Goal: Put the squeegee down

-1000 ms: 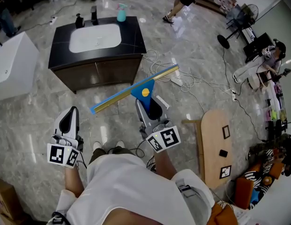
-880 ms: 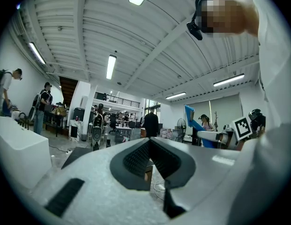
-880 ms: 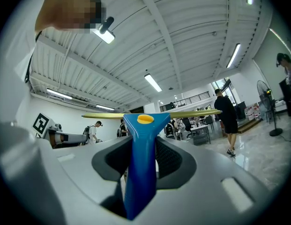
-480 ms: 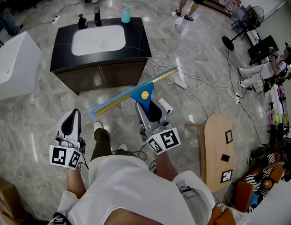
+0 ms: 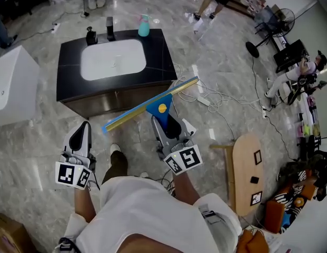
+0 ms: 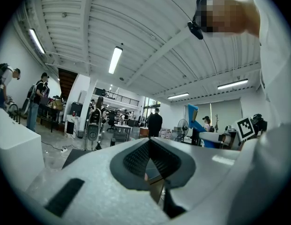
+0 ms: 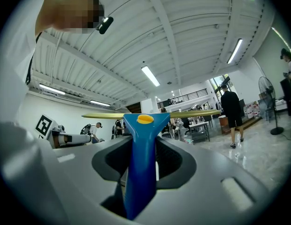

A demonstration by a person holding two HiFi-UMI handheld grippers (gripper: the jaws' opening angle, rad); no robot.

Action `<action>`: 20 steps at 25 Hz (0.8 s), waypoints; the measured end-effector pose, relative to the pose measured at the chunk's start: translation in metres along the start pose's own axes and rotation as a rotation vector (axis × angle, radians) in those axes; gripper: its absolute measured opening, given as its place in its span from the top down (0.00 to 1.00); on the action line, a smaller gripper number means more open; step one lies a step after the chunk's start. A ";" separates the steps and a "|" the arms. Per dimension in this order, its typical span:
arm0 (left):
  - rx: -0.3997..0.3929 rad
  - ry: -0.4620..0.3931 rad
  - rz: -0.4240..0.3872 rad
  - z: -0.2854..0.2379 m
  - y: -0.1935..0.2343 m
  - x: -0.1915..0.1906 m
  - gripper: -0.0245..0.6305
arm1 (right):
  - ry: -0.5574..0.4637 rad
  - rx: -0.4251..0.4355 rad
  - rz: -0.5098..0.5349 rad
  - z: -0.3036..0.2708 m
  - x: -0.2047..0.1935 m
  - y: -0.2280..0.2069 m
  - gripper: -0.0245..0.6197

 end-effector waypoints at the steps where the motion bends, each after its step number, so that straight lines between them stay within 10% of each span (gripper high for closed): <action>1: -0.006 -0.001 0.004 -0.009 0.015 -0.002 0.95 | 0.002 -0.004 0.001 -0.016 -0.001 0.001 0.73; 10: -0.032 -0.023 0.007 -0.060 0.122 -0.002 0.95 | 0.002 -0.018 0.008 -0.126 -0.007 0.015 0.73; 20: 0.005 -0.012 0.027 -0.087 0.132 -0.008 0.95 | 0.044 0.011 0.000 -0.160 -0.007 -0.010 0.73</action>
Point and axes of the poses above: the fingertips, and each gripper's own axes: z backward along the fingers, y to its left, x out of its top, the point moved 2 cm from there along z, backward along the fingers, and after that the axes turned 14 degrees about -z, right-handed, at the moved point
